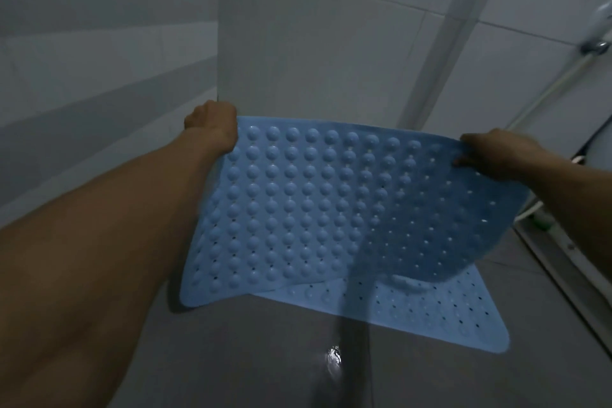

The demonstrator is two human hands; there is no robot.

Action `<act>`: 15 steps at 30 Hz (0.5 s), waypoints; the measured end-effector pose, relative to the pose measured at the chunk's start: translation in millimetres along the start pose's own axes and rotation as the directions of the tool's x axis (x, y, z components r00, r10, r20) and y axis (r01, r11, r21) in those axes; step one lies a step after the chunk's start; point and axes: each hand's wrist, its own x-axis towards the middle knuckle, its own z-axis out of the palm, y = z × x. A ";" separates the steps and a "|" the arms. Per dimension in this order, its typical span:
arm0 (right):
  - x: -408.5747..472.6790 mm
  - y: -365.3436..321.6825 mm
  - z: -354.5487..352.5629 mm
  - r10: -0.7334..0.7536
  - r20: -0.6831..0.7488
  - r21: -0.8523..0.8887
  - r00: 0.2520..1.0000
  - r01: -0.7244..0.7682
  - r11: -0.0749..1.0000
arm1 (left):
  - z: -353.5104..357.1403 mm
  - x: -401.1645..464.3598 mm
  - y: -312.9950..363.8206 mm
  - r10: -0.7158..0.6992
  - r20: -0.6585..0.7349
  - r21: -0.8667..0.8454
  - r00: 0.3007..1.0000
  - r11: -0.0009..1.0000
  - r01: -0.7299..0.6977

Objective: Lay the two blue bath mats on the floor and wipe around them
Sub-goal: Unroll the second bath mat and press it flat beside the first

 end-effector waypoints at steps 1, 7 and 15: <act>-5.6 1.4 -2.7 -0.003 -0.007 0.014 1.000 0.003 1.000 | -3.3 2.4 3.5 0.007 0.022 -0.047 1.000 0.999 -0.006; -44.2 1.8 -38.7 0.009 0.049 0.070 0.999 -0.013 0.997 | -49.6 17.6 45.3 0.105 0.231 -0.281 0.967 0.959 -0.038; -83.5 27.4 -65.4 0.028 0.353 0.033 0.935 -0.042 0.999 | -55.5 12.5 93.9 0.211 0.632 -0.281 0.746 0.959 -0.033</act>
